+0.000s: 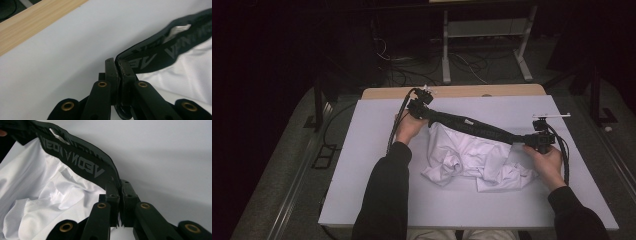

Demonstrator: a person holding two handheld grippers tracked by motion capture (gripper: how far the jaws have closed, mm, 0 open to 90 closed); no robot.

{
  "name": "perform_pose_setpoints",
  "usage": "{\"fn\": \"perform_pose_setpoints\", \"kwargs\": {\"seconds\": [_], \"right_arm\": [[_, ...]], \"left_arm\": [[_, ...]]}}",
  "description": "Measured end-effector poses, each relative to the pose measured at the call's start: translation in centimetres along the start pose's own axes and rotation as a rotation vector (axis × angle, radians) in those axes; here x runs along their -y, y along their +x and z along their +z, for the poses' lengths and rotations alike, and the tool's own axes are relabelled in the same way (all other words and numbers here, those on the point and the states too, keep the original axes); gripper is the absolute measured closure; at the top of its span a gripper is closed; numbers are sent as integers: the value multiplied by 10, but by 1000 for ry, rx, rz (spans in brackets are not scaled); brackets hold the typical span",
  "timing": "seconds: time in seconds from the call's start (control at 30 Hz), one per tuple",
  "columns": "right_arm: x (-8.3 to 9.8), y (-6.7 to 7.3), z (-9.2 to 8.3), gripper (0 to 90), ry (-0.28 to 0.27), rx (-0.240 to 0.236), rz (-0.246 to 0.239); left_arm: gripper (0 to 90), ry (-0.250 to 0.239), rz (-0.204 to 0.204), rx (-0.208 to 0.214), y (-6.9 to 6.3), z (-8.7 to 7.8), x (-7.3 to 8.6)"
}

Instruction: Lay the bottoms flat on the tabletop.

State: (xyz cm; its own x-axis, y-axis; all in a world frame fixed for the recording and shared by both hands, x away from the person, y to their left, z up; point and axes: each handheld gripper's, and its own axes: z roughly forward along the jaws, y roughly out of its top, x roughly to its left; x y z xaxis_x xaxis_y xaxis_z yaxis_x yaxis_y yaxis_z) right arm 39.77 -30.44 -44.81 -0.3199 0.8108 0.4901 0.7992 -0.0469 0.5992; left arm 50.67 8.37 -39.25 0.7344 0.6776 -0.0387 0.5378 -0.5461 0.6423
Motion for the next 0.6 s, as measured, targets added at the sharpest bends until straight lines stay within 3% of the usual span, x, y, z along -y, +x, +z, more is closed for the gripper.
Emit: {"fn": "perform_pose_setpoints", "kwargs": {"seconds": [0.17, 0.2, 0.23, 0.3, 0.33, 0.47, 0.5, 0.6], "right_arm": [[0, -4, 1, 854, -1, 0, 8], [0, -5, 1, 855, 1, 0, 11], [0, -5, 1, 855, 1, 0, 11], [1, -6, 2, 854, 3, 2, 16], [1, -7, 2, 854, 2, 1, 17], [1, -8, 2, 854, 1, 0, 26], [1, -7, 2, 854, -2, 1, 27], [1, -7, 2, 854, -6, 2, 30]], "left_arm": [[858, 12, -63, 20, 9, 24, 9], [841, -37, -115, 23, 10, 27, 15], [809, -37, -115, 23, 10, 27, 15], [745, -67, -157, 37, 12, 26, 20], [695, -75, -171, 14, 13, 23, 24], [614, -126, -205, -10, 17, 11, 32], [582, -168, -235, 6, 19, 4, 37], [571, -216, -268, 23, 21, -6, 48]]}}
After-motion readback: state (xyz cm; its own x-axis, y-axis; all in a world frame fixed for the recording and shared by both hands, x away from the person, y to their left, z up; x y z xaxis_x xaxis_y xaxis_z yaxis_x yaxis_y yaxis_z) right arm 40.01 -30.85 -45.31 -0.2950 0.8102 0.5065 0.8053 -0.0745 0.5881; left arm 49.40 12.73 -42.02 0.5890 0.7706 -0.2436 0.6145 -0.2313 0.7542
